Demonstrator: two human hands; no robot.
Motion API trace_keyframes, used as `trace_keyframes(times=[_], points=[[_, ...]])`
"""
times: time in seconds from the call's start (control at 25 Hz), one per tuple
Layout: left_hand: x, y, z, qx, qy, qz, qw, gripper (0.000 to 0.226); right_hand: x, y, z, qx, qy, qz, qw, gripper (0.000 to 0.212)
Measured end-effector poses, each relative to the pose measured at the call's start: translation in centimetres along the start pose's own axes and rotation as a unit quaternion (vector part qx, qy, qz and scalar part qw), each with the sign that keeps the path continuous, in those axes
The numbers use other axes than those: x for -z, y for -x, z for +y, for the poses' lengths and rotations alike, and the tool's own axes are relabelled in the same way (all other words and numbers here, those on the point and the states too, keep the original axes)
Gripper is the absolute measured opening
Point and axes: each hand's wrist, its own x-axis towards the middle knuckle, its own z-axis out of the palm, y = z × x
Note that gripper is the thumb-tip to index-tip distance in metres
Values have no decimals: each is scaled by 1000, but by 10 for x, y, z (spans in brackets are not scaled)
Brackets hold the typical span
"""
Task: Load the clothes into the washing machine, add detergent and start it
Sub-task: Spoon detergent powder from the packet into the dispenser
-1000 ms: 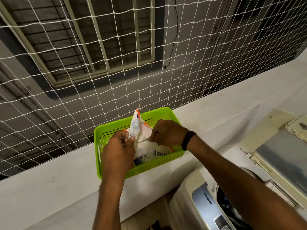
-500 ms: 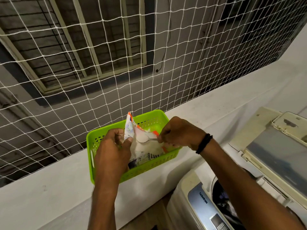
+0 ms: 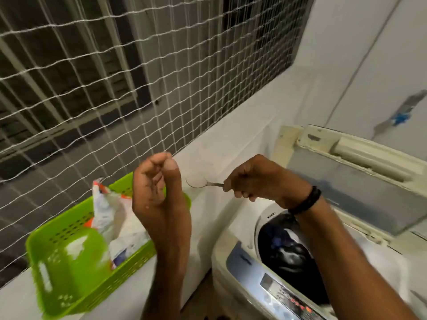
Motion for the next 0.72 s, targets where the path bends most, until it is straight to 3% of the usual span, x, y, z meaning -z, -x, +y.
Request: trace_keyframes(times=[0.12, 0.2, 0.36, 0.52, 0.6, 0.72], points=[[-52, 38, -18, 65, 61, -22, 996, 24, 31, 26, 37, -47, -22, 73, 996, 19], [-87, 67, -36, 158, 91, -31, 983, 27, 50, 41, 66, -78, -36, 129, 988, 19], [-150, 126, -97, 339, 49, -80, 936, 28, 81, 58, 148, -133, -39, 212, 967, 28], [-203, 185, -172, 531, -26, -138, 836, 39, 98, 64, 250, -210, -94, 289, 929, 30], [-223, 212, -201, 629, -33, -149, 762, 54, 103, 64, 296, -243, -108, 314, 911, 40], [-246, 244, -232, 742, -31, -164, 650, 55, 106, 59, 355, -282, -85, 335, 895, 54]])
